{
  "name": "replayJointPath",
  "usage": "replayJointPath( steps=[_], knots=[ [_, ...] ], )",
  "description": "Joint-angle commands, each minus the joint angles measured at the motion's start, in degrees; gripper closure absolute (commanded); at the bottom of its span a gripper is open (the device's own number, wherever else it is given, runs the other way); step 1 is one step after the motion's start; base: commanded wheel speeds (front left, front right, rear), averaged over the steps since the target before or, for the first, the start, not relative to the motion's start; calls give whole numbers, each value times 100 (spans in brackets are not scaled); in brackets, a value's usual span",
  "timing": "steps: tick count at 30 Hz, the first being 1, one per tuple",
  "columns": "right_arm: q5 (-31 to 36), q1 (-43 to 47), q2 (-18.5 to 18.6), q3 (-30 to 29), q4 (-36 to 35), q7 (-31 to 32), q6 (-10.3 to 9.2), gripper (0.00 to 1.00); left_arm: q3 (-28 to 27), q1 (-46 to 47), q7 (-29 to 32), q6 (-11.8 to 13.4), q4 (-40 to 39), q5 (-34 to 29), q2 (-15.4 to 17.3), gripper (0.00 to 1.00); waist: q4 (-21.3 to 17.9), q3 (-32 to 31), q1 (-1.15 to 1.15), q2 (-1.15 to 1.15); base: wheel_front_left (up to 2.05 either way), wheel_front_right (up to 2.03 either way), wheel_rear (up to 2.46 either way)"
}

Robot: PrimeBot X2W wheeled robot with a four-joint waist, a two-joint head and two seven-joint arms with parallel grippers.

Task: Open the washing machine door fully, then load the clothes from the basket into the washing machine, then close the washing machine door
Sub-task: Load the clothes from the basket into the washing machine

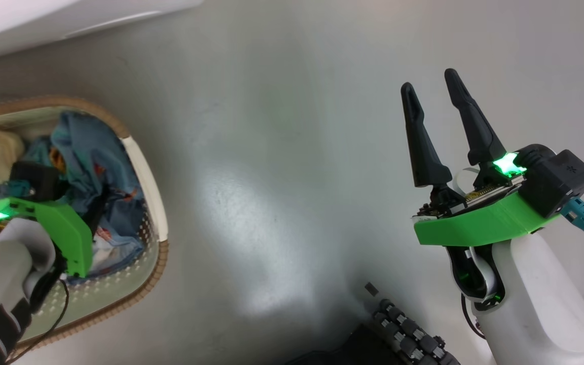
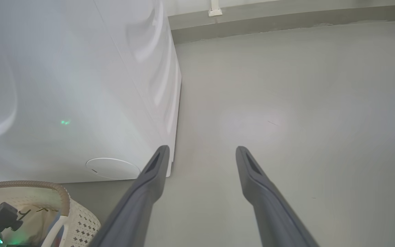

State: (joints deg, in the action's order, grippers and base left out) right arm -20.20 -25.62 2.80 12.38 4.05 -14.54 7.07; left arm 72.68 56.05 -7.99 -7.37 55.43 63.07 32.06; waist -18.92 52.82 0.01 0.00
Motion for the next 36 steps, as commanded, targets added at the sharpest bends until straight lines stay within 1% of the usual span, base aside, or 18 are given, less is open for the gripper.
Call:
replayJointPath(
  steps=[1, 4, 5, 6, 7, 13, 20, 30, 31, 34, 36],
  knots=[
    [-47, 161, 8, 87, -148, -46, 42, 0, -78, -15, 17, -12, 44, 113, 155, 0, -91, 76, -1, 0, 0, 0, 0],
    [-53, 200, 8, 98, -157, -46, 42, 0, -70, 19, 182, -12, 351, 253, 112, 0, -135, 91, -1, 0, 0, 0, 0],
    [-52, 219, 8, 104, -154, -46, 42, 0, -68, 21, 233, -12, 431, 300, 91, 5, -148, 91, -1, 0, 0, 0, 0],
    [-53, 238, 8, 103, -153, -46, 42, 0, -67, 26, 271, -12, 499, 345, 72, 56, -159, 89, -1, 0, 0, 0, 0],
    [-55, 254, 8, 97, -155, -46, 42, 0, -63, 33, 297, -12, 541, 371, 55, 100, -166, 89, -1, 0, 0, 0, 0],
    [-50, 249, 8, 61, -136, -46, 42, 0, -28, 64, 149, -12, 452, 485, -28, 100, -99, 2, -1, 0, 0, 0, 0],
    [-78, 146, 8, 88, -18, -46, 42, 0, -5, -87, -120, -12, 161, 710, -68, 100, 82, -330, -1, 0, 0, 0, 0],
    [-69, 108, 8, 56, 266, -46, 42, 0, 25, -618, -622, -12, -457, 930, 1, 100, 309, -1167, -1, 0, 0, 0, 0],
    [-69, 108, 8, 56, 266, -46, 42, 0, 25, -618, -622, -12, -457, 930, 1, 100, 309, -1167, -1, 0, 0, 0, 0],
    [-51, 147, 8, 10, 354, -46, 42, 0, 20, -744, -682, -12, -601, 828, 6, 100, 389, -1467, -1, 0, 0, 0, 0],
    [-37, 188, 8, -36, 412, -46, 42, 0, -110, -800, -694, -12, -739, 776, 4, 100, 462, -1662, -1, 0, 0, 0, 0]
  ],
)
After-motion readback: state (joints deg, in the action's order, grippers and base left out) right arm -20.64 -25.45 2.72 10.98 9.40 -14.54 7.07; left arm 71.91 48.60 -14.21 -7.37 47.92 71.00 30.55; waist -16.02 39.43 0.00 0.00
